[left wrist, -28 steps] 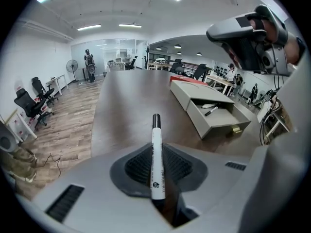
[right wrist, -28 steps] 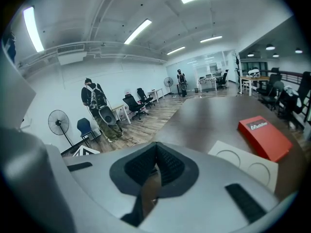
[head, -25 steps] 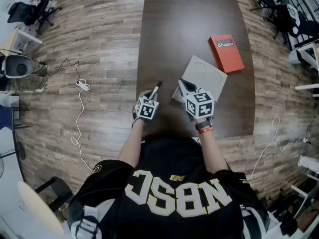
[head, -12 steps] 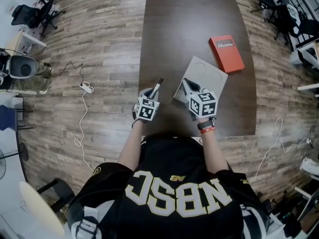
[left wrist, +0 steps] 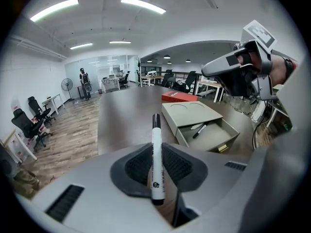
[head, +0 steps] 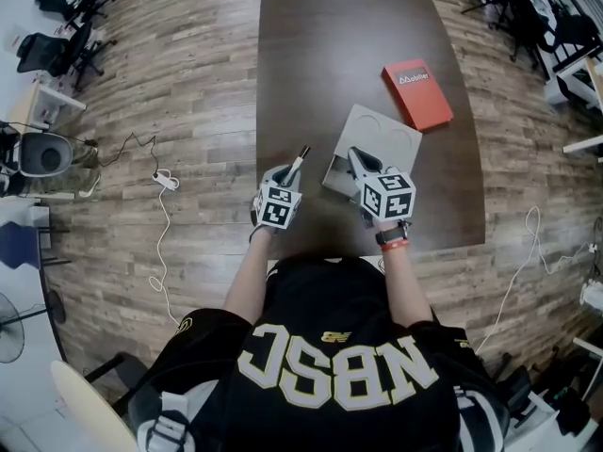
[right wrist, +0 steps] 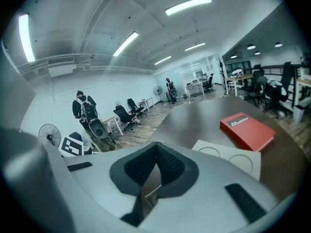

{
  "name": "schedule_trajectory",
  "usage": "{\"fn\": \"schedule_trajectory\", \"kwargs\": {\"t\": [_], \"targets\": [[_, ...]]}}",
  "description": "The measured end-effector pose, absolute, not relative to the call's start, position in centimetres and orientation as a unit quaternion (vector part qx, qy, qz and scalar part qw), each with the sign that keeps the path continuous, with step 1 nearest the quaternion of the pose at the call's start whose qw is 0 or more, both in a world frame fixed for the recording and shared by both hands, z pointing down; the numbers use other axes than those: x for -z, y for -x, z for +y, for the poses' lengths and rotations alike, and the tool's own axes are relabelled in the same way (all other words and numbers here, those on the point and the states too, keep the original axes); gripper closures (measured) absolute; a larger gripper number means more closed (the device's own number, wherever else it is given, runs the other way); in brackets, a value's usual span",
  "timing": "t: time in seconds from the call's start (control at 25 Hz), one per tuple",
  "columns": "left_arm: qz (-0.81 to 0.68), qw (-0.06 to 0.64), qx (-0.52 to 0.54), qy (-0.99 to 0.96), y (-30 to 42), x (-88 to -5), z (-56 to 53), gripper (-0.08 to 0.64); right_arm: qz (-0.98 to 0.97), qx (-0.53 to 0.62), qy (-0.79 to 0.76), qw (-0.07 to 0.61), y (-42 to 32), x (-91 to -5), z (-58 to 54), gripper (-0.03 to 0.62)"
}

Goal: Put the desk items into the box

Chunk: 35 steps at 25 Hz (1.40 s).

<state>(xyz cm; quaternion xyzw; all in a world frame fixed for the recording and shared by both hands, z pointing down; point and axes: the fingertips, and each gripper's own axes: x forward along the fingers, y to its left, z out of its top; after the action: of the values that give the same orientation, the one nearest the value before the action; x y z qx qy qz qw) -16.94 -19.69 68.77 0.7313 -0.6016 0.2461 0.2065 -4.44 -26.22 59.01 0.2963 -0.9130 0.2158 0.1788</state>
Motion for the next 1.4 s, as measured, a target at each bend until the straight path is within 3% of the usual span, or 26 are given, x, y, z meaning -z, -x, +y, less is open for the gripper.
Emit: {"fn": "schedule_trajectory", "kwargs": {"t": [0.8, 1.4], "targets": [[-0.49, 0.14, -0.277, -0.814, 6.9, -66.5, -24.3, 0.483, -0.871, -0.26, -0.394, 0.138, -4.8, -59.6, -27.4, 0.584], [-0.332, 0.127, -0.302, -0.885, -2.3, -68.2, -25.0, 0.482, -0.827, -0.277, -0.474, 0.118, -11.9, -59.4, -26.6, 0.584]]}}
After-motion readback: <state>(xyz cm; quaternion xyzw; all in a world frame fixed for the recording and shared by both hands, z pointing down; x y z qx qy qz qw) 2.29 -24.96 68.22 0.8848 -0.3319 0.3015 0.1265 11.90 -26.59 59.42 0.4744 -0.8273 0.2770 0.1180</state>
